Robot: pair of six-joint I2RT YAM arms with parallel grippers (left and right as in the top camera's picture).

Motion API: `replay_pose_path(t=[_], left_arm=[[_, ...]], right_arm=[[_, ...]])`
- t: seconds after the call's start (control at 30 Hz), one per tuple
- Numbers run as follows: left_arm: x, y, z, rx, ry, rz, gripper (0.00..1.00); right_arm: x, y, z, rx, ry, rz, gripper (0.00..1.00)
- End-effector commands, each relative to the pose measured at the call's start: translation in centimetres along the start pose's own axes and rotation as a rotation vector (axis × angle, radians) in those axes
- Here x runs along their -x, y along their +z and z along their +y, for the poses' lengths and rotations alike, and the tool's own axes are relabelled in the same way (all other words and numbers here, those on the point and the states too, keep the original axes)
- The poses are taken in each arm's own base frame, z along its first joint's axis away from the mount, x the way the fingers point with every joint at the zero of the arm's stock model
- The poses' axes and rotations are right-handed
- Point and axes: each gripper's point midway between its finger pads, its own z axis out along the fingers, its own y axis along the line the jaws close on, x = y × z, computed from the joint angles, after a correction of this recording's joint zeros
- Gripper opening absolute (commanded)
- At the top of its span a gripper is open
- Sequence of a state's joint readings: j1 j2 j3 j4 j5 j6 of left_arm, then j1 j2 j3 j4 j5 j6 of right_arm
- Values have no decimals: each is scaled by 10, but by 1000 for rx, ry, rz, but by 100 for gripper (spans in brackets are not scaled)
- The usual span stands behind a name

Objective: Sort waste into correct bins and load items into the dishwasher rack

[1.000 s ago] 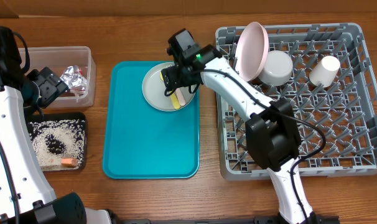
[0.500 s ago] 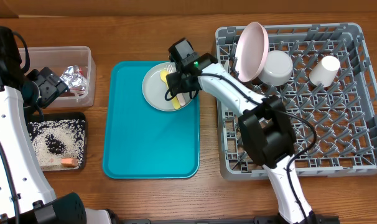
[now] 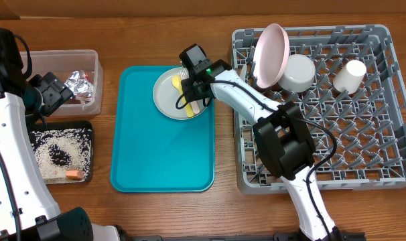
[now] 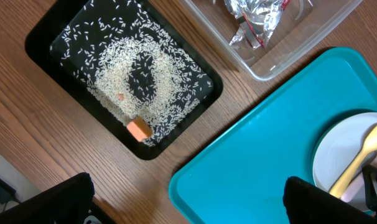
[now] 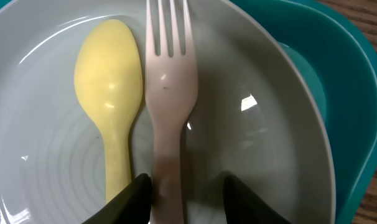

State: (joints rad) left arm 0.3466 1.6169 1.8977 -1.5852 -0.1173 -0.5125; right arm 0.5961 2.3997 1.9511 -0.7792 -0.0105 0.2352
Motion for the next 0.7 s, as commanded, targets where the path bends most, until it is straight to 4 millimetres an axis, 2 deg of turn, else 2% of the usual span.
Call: replay_pose_path(t=[0.0, 0.17, 0.33, 0.47, 0.67], left_arm=[[0, 0, 2, 13, 19, -5, 100], [0, 0, 2, 13, 19, -5, 100], [0, 0, 2, 13, 19, -5, 100], [0, 0, 2, 13, 19, -5, 100], [0, 0, 2, 13, 19, -5, 100]], right_arm=[[-24, 27, -3, -10, 3, 76, 40], [-24, 27, -3, -9, 3, 77, 18], [-24, 27, -3, -10, 15, 79, 13], [-22, 23, -2, -11, 25, 79, 5], [4, -7, 6, -4, 26, 53, 4]])
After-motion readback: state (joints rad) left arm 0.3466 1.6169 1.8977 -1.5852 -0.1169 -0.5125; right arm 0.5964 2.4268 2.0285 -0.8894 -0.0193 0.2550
